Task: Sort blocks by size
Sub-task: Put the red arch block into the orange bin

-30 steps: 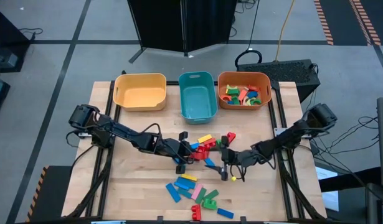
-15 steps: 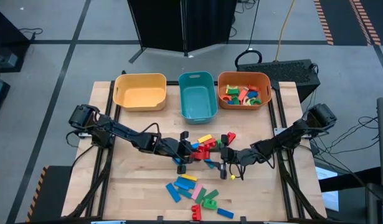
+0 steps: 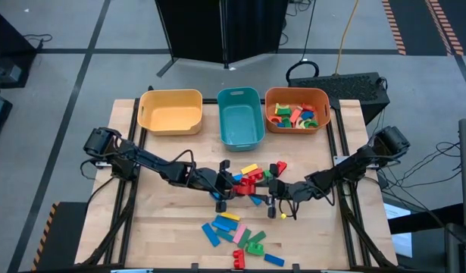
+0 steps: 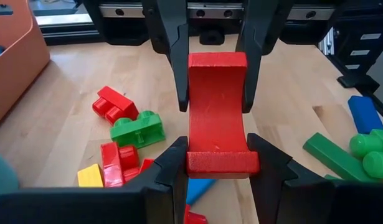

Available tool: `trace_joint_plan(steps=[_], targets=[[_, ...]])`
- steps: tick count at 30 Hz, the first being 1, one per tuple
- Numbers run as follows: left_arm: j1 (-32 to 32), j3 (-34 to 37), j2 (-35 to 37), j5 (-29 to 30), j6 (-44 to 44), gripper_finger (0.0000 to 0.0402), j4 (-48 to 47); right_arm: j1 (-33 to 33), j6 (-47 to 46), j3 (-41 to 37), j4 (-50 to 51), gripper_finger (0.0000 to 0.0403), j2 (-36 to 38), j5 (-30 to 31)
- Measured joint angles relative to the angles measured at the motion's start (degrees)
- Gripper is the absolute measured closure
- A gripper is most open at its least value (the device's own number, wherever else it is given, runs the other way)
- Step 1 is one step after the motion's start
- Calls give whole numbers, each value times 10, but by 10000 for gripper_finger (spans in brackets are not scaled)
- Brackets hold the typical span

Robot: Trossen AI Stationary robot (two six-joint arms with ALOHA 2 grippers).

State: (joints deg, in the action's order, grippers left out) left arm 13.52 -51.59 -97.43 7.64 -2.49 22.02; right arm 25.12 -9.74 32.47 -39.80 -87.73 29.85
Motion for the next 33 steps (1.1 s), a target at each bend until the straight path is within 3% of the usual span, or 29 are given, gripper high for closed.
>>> trace_joint_plan(steps=[8,15,21,33], targets=[[2,-3,1,-4,-16,277,12,-2,11,0,67,287,70,6],[2,4,24,0,-31,204,-14,-13,5,1,97,281,110,42],[-12,2,41,15,20,153,-26,-41,10,0,146,278,115,98],[-59,5,-6,-22,49,146,-45,-167,19,0,297,278,227,108]])
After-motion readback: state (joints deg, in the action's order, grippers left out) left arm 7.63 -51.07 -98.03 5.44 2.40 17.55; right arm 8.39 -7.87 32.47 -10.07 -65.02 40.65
